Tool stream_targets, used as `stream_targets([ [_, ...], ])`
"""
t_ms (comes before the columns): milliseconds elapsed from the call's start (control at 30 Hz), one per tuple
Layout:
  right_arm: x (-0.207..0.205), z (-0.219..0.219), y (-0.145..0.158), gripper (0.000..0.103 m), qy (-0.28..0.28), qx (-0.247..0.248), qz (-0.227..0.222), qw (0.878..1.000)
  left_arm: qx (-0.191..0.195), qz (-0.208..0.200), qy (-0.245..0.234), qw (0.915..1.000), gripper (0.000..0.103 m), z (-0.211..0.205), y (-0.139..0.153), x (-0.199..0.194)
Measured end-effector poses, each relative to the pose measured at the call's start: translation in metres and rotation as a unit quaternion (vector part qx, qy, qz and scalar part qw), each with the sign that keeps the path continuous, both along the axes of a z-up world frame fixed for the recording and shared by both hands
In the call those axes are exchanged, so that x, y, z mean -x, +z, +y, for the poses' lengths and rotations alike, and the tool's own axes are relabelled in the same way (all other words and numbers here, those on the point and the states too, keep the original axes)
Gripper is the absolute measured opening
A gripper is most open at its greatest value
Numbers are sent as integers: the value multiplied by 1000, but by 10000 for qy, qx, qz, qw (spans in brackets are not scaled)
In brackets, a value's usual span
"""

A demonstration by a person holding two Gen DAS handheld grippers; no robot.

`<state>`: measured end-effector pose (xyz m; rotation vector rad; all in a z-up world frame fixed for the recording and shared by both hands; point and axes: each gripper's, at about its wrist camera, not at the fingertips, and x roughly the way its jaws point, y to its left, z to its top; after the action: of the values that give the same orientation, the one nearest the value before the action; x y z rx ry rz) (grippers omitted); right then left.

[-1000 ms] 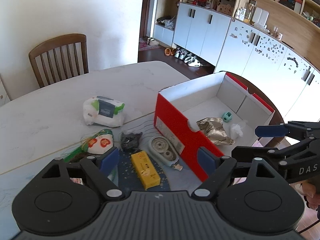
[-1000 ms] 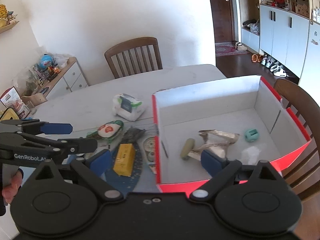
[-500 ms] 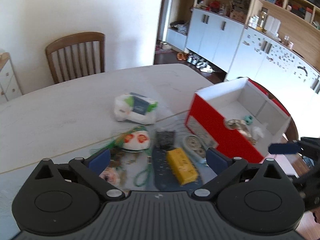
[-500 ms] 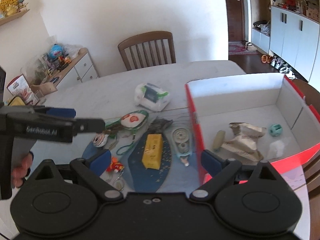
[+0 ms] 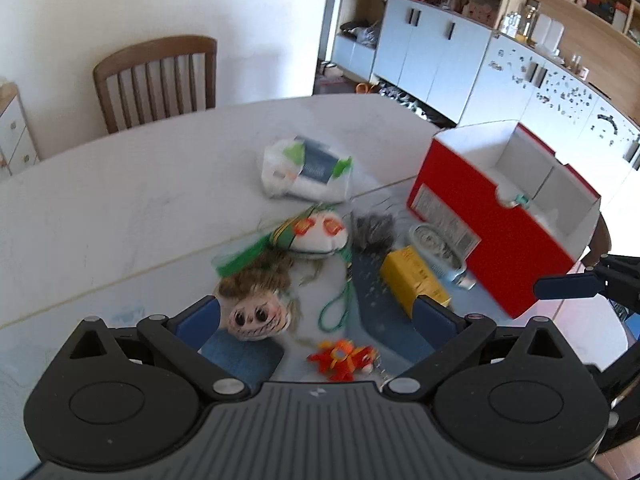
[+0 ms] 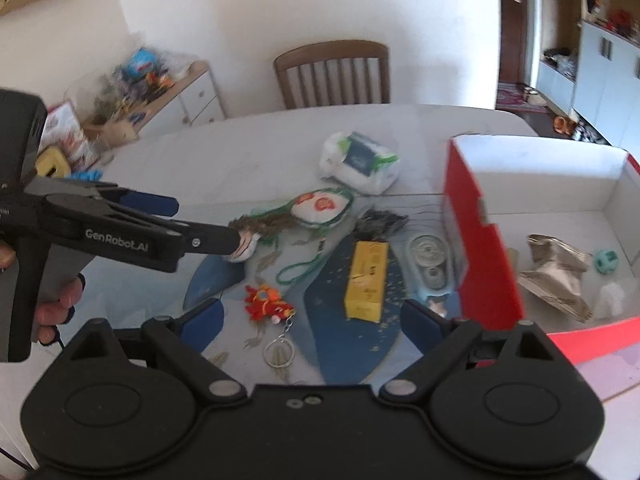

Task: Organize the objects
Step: 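Grasp cartoon-face plush doll with left gripper while right grasps red dragon toy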

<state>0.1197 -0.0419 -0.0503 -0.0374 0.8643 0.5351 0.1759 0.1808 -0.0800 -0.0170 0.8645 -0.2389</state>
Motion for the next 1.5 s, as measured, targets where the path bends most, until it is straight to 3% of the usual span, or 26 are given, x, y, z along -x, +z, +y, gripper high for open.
stream_targets([
  [233,2,25,-25,92,320,216,104,9992,-64,89,421,9991,103,19,-25,-7],
  [433,-6,43,-45,86,390,331,144,9986,-358,207,562,9976,103,23,-47,-16],
  [900,-29,77,-75,64,510,566,187,9969,-149,421,748,9962,101,28,-69,-41],
  [1100,-29,84,-79,55,677,680,157,9953,-111,460,677,9966,90,26,-73,-43],
  [1167,-30,87,-80,52,735,687,169,9948,-97,464,655,9967,83,25,-74,-43],
  [1233,-29,89,-81,50,747,732,120,9944,-114,488,630,9968,68,24,-76,-44],
  [1400,-29,91,-82,47,817,830,56,9932,-91,521,589,9969,52,24,-77,-44],
  [1500,-28,92,-82,46,844,896,28,9924,-84,538,606,9967,51,25,-76,-43],
])
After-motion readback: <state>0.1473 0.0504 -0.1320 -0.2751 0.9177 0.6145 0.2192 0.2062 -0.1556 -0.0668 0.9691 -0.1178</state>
